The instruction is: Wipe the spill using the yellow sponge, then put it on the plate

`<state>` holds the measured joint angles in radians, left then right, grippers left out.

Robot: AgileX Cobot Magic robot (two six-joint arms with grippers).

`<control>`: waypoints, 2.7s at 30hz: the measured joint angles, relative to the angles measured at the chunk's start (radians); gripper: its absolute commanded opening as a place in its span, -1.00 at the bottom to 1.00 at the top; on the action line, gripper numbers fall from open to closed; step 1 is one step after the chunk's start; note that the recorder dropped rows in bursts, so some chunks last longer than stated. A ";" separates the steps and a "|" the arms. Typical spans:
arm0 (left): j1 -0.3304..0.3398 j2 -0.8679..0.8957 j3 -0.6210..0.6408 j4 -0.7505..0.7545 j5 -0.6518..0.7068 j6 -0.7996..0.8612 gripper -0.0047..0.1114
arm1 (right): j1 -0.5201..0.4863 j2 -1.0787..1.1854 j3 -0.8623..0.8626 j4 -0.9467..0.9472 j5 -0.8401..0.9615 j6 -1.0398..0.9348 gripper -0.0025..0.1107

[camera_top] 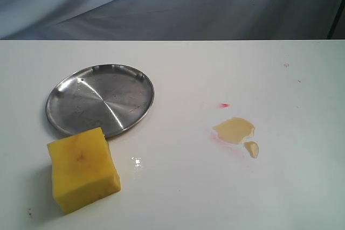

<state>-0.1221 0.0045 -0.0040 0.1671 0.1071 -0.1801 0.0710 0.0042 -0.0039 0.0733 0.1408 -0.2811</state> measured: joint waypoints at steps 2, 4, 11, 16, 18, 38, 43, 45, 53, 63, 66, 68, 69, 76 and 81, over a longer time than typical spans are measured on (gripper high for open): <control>0.000 0.000 0.000 0.000 0.000 0.000 -0.92 | 0.000 0.000 0.000 0.000 0.000 0.000 -0.96; 0.000 0.000 0.000 0.000 0.000 0.000 -0.92 | 0.000 0.000 0.000 0.000 0.000 0.000 -0.96; 0.000 0.000 0.000 0.000 0.000 0.000 -0.92 | 0.000 0.000 0.000 0.000 0.000 0.000 -0.96; 0.000 0.000 0.000 0.000 0.000 0.000 -0.92 | 0.000 0.000 0.000 0.000 0.000 0.000 -0.96; 0.000 0.000 0.000 0.000 0.000 0.000 -0.92 | 0.000 0.000 0.000 0.000 0.000 0.000 -0.96; 0.000 0.000 0.000 0.004 -0.188 -0.145 -0.92 | 0.000 0.000 0.000 0.000 0.000 0.000 -0.96; 0.000 0.148 0.000 0.057 -0.399 -0.168 -0.92 | 0.000 0.000 0.000 0.000 0.000 0.000 -0.96; 0.000 0.253 -0.007 0.065 -0.493 -0.170 -0.92 | 0.000 0.000 0.000 0.000 0.000 0.000 -0.96; -0.004 0.680 -0.348 0.219 -0.469 -0.271 -0.92 | 0.000 0.000 0.000 0.000 0.000 0.000 -0.96; -0.123 0.993 -0.790 0.412 0.273 -0.377 -0.92 | 0.000 0.000 0.000 0.000 0.000 0.000 -0.96; -0.154 1.040 -0.886 0.360 0.432 -0.287 -0.92 | 0.000 0.000 0.000 0.000 0.000 0.000 -0.96; -0.160 1.061 -0.938 0.305 0.510 -0.228 -0.92 | 0.000 0.000 0.000 0.000 0.000 0.000 -0.96; -0.160 1.067 -0.958 0.268 0.539 -0.188 -0.92 | 0.000 0.000 0.000 0.000 0.000 0.000 -0.96; -0.162 1.078 -0.988 0.015 0.668 0.054 -0.92 | 0.000 0.000 0.000 0.000 0.000 0.000 -0.96; -0.162 1.120 -1.006 -0.008 0.801 0.074 -0.92 | 0.000 0.000 0.000 0.000 0.000 0.000 -0.96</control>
<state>-0.2843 1.1242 -1.0101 0.1590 0.9085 -0.1065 0.0710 0.0042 -0.0039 0.0733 0.1408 -0.2811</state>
